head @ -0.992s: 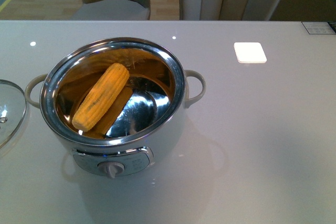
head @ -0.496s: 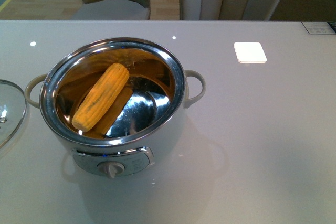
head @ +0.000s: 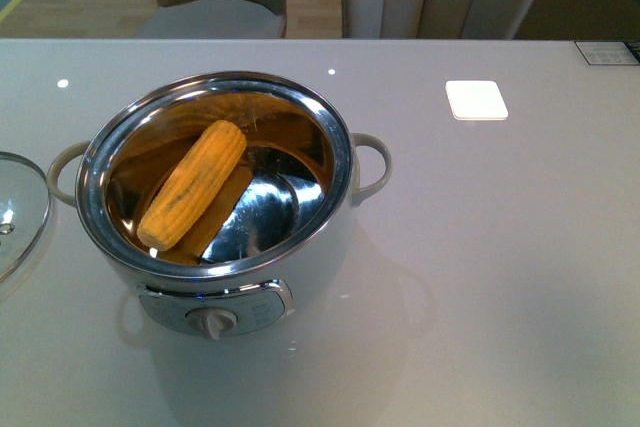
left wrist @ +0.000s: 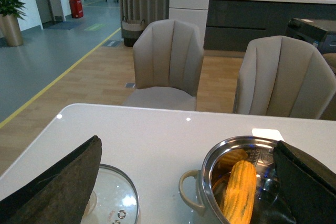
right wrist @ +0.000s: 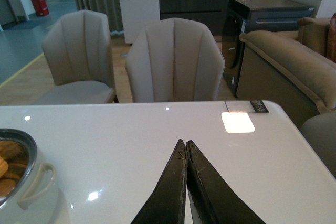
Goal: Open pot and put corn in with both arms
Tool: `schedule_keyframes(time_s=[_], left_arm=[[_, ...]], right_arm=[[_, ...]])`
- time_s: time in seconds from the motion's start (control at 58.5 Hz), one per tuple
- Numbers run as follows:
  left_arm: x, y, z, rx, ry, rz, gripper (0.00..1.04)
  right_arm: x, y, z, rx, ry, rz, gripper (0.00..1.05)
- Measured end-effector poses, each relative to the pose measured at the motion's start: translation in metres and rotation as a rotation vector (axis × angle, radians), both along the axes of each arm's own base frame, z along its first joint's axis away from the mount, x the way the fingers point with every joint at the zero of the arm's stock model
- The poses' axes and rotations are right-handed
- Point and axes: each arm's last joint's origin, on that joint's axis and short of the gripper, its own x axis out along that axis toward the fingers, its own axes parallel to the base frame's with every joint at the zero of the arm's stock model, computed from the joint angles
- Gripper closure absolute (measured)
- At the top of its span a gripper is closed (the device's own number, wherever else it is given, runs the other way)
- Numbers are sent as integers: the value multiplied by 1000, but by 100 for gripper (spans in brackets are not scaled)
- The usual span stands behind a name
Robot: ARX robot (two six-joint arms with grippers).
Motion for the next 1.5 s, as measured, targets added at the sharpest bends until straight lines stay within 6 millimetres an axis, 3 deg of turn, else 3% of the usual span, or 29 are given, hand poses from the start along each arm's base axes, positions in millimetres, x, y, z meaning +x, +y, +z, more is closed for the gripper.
schedule_keyframes(time_s=[0.667,1.214,1.505], left_arm=[[0,0,0,0,0,0,7],[0,0,0,0,0,0,7],[0,0,0,0,0,0,7]], right_arm=[[-16,0,-3,-2,4,0,102],[-16,0,-3,-1,5,0,9],[-16,0,-3,-1,5,0,9]])
